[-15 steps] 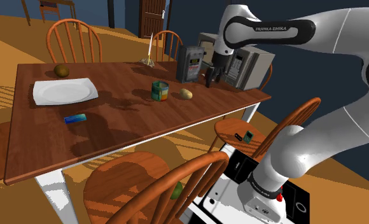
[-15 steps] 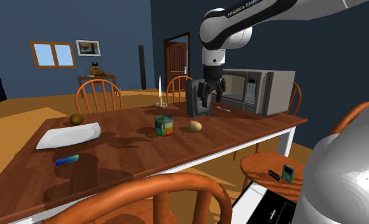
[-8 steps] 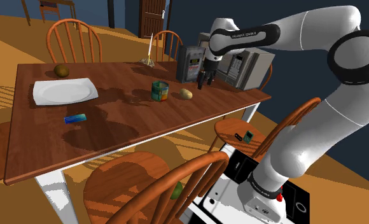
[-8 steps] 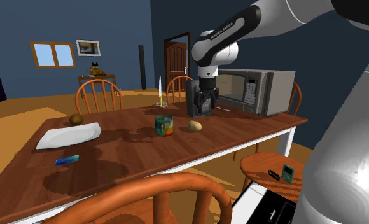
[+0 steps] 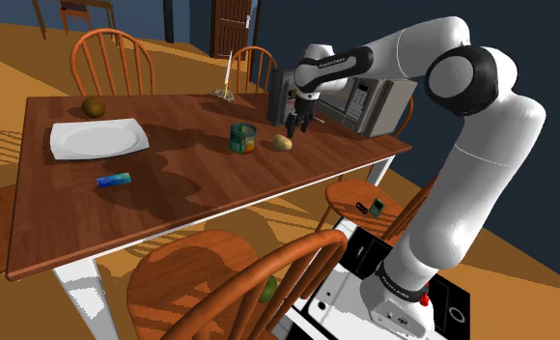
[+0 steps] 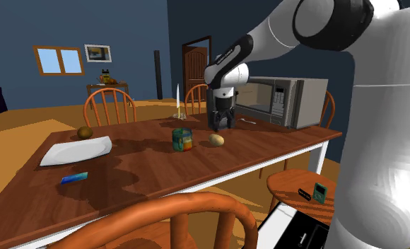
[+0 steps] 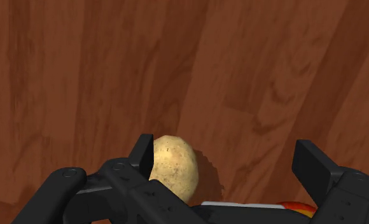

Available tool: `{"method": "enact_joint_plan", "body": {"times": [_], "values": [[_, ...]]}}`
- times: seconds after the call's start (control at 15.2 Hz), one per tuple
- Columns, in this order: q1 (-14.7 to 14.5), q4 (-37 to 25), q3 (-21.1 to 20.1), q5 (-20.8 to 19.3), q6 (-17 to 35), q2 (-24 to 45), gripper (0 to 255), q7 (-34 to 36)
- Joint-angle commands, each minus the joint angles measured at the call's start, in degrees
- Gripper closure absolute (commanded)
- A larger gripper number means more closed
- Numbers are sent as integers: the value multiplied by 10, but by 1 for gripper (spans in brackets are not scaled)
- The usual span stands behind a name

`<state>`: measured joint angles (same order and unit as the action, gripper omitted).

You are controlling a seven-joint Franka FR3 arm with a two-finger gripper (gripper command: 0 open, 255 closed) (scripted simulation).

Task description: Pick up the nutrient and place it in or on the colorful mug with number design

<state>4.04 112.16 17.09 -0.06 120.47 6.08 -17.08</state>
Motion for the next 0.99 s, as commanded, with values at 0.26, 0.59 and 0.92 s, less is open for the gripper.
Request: {"method": "enact_joint_plan", "body": {"times": [0.26, 0.59, 0.92], "values": [[30, -111, 0, 52, 17, 134, 0, -47], [47, -165, -7, 74, 27, 200, 0, -63], [50, -155, -10, 80, 56, 219, 0, -67]]}}
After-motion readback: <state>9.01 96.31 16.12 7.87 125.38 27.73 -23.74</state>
